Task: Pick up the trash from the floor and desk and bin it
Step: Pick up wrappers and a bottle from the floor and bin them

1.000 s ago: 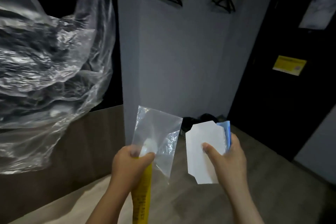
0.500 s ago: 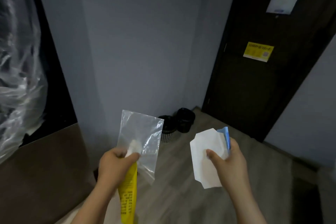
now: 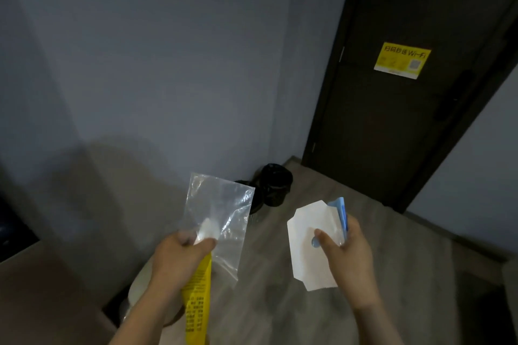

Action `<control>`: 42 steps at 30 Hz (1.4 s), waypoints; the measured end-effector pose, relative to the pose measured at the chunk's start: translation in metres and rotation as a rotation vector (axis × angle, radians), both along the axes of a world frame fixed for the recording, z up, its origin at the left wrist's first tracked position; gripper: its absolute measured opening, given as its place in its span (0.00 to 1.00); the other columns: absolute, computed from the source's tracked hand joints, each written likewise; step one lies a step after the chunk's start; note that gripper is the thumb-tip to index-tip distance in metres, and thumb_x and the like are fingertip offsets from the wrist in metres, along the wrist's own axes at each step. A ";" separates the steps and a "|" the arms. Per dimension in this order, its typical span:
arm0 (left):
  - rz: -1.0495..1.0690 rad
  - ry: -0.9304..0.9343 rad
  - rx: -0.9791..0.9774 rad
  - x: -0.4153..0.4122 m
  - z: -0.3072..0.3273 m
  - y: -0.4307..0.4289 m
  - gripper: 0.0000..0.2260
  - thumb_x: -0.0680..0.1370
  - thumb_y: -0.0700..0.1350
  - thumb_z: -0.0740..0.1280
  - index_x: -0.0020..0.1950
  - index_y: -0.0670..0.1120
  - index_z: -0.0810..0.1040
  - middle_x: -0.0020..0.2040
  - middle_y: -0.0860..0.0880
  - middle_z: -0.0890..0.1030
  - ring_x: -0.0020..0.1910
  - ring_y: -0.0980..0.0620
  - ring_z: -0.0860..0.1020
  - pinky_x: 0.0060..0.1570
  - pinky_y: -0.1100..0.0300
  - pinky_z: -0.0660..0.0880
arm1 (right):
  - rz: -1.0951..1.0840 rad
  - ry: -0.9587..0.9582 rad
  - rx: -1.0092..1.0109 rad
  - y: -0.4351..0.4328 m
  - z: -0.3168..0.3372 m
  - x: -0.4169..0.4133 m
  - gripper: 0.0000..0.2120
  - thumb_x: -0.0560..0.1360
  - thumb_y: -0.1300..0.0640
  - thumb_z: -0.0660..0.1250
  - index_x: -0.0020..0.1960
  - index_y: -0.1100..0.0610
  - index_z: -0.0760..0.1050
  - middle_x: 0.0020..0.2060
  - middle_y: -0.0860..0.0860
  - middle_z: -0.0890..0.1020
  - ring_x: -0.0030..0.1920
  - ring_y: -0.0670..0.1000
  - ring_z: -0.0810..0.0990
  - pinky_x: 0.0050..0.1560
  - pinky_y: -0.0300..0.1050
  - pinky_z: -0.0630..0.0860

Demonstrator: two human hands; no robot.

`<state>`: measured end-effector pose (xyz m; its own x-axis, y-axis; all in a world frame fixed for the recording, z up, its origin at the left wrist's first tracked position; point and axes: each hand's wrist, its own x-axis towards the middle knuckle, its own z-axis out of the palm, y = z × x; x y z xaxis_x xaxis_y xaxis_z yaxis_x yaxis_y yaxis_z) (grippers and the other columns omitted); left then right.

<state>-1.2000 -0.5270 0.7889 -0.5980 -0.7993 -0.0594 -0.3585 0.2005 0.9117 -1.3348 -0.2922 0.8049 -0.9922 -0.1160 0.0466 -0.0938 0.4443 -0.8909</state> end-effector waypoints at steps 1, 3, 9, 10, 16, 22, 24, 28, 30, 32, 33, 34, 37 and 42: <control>0.008 -0.027 0.002 -0.020 -0.001 -0.007 0.24 0.66 0.47 0.76 0.21 0.47 0.62 0.18 0.54 0.62 0.21 0.55 0.63 0.27 0.59 0.62 | 0.005 -0.007 0.001 -0.007 -0.001 -0.022 0.28 0.73 0.51 0.70 0.69 0.46 0.63 0.49 0.38 0.71 0.45 0.44 0.74 0.40 0.37 0.71; 0.022 -0.061 0.018 -0.062 -0.002 -0.020 0.24 0.66 0.49 0.77 0.23 0.47 0.63 0.19 0.54 0.66 0.24 0.51 0.67 0.30 0.58 0.65 | 0.010 -0.024 0.002 -0.019 -0.001 -0.068 0.28 0.73 0.51 0.70 0.70 0.47 0.63 0.51 0.41 0.70 0.46 0.44 0.72 0.44 0.41 0.71; 0.012 -0.067 0.033 -0.170 -0.004 -0.052 0.21 0.69 0.50 0.76 0.25 0.46 0.66 0.20 0.52 0.69 0.24 0.52 0.70 0.28 0.60 0.66 | 0.036 -0.075 0.044 -0.054 -0.001 -0.193 0.30 0.74 0.51 0.69 0.72 0.47 0.60 0.54 0.43 0.69 0.50 0.46 0.71 0.46 0.45 0.71; 0.009 -0.069 0.035 -0.183 -0.006 -0.059 0.20 0.69 0.49 0.76 0.26 0.46 0.68 0.21 0.52 0.70 0.24 0.52 0.70 0.28 0.61 0.66 | 0.034 -0.088 0.052 -0.061 -0.004 -0.207 0.30 0.74 0.51 0.69 0.72 0.47 0.60 0.54 0.43 0.69 0.51 0.46 0.70 0.46 0.45 0.71; 0.014 -0.142 0.006 -0.266 -0.025 -0.114 0.19 0.71 0.49 0.74 0.27 0.47 0.66 0.24 0.48 0.69 0.26 0.50 0.70 0.31 0.58 0.66 | 0.101 -0.160 0.089 -0.116 -0.030 -0.291 0.26 0.73 0.56 0.69 0.68 0.47 0.63 0.56 0.46 0.74 0.44 0.44 0.74 0.33 0.35 0.68; -0.025 -0.223 0.064 -0.359 -0.053 -0.194 0.15 0.71 0.49 0.73 0.30 0.42 0.75 0.29 0.44 0.79 0.31 0.47 0.79 0.34 0.56 0.73 | 0.106 -0.261 0.147 -0.192 -0.057 -0.378 0.29 0.73 0.58 0.68 0.70 0.45 0.61 0.47 0.43 0.72 0.40 0.43 0.75 0.29 0.35 0.67; -0.042 -0.258 0.074 -0.383 -0.059 -0.218 0.14 0.71 0.48 0.73 0.31 0.41 0.76 0.29 0.45 0.79 0.31 0.49 0.79 0.34 0.58 0.72 | 0.078 -0.290 0.183 -0.216 -0.061 -0.401 0.28 0.73 0.59 0.68 0.70 0.46 0.62 0.46 0.43 0.72 0.39 0.43 0.72 0.30 0.35 0.65; -0.082 -0.336 0.110 -0.438 -0.070 -0.263 0.13 0.70 0.49 0.74 0.35 0.39 0.80 0.33 0.42 0.81 0.33 0.49 0.79 0.35 0.58 0.72 | 0.037 -0.311 0.202 -0.263 -0.078 -0.445 0.28 0.73 0.59 0.68 0.70 0.49 0.64 0.45 0.42 0.71 0.40 0.42 0.70 0.33 0.35 0.64; -0.120 -0.366 0.147 -0.462 -0.077 -0.277 0.16 0.69 0.51 0.73 0.37 0.37 0.80 0.34 0.40 0.81 0.35 0.46 0.79 0.38 0.56 0.74 | 0.043 -0.310 0.237 -0.278 -0.089 -0.462 0.28 0.75 0.57 0.68 0.72 0.50 0.63 0.46 0.42 0.70 0.41 0.42 0.70 0.37 0.36 0.66; -0.136 -0.405 0.171 -0.483 -0.086 -0.290 0.15 0.70 0.49 0.74 0.38 0.36 0.80 0.36 0.38 0.81 0.36 0.46 0.79 0.37 0.57 0.73 | 0.050 -0.312 0.267 -0.290 -0.100 -0.479 0.26 0.75 0.56 0.68 0.70 0.51 0.65 0.46 0.40 0.72 0.41 0.42 0.71 0.41 0.38 0.69; -0.138 -0.436 0.172 -0.492 -0.090 -0.296 0.14 0.71 0.48 0.73 0.39 0.35 0.80 0.37 0.39 0.81 0.36 0.46 0.79 0.37 0.58 0.73 | 0.053 -0.317 0.273 -0.295 -0.105 -0.488 0.24 0.74 0.56 0.69 0.68 0.51 0.67 0.43 0.39 0.73 0.39 0.42 0.72 0.38 0.38 0.69; -0.140 -0.462 0.169 -0.501 -0.095 -0.300 0.14 0.71 0.47 0.73 0.39 0.36 0.80 0.37 0.39 0.81 0.37 0.46 0.79 0.38 0.58 0.73 | 0.058 -0.321 0.283 -0.300 -0.110 -0.498 0.23 0.74 0.56 0.69 0.67 0.51 0.68 0.40 0.39 0.73 0.38 0.41 0.73 0.35 0.37 0.69; -0.142 -0.514 0.204 -0.528 -0.112 -0.313 0.10 0.71 0.47 0.73 0.36 0.42 0.79 0.35 0.44 0.80 0.38 0.48 0.79 0.40 0.58 0.74 | 0.112 -0.342 0.320 -0.313 -0.128 -0.532 0.23 0.73 0.53 0.70 0.66 0.51 0.67 0.41 0.41 0.74 0.38 0.42 0.74 0.35 0.37 0.70; -0.201 -0.618 0.175 -0.574 -0.148 -0.327 0.14 0.74 0.48 0.72 0.30 0.51 0.72 0.31 0.52 0.74 0.34 0.53 0.74 0.38 0.61 0.68 | 0.238 -0.413 0.361 -0.333 -0.164 -0.592 0.23 0.73 0.53 0.70 0.65 0.54 0.67 0.43 0.48 0.77 0.39 0.46 0.77 0.35 0.38 0.70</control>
<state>-1.7742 -0.8542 0.6413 -0.5484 -0.6232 -0.5576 -0.7963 0.1856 0.5757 -1.9271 -0.6254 0.6409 -0.8648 -0.2740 -0.4208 0.0940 0.7349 -0.6717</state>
